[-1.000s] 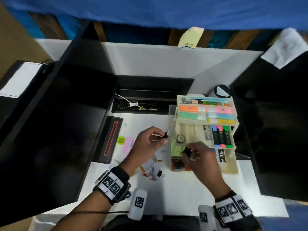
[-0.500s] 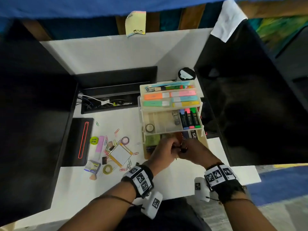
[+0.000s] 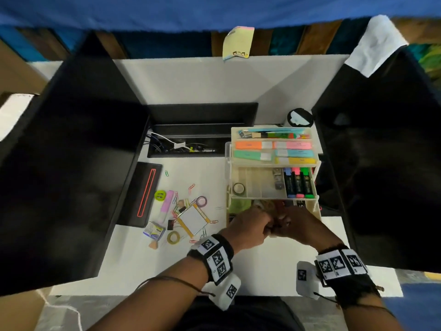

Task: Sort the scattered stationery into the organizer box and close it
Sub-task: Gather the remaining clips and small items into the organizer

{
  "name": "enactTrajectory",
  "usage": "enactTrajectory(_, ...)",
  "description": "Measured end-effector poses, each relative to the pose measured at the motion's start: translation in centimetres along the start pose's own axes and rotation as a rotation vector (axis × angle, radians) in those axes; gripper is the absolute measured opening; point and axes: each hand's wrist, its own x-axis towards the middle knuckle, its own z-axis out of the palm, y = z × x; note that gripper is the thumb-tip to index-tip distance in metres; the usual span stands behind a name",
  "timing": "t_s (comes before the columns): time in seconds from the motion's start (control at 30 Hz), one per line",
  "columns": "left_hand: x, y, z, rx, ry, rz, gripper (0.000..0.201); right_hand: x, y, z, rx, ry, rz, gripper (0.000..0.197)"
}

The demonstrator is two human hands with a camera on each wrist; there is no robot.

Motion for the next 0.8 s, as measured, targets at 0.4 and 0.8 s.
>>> enactTrajectory(0.4, -9.0, -14.1, -4.4, 0.169, 0.188, -0.521, 0.037, 1.4, -13.5, 5.0, -0.298, 0.040, -0.294, 0.009)
enactTrajectory(0.8, -10.3, -16.2, -1.2, 0.517, 0.065, -0.553, 0.089, 11.6, -17.2, 15.3, -0.310, 0.165, -0.069, 0.039)
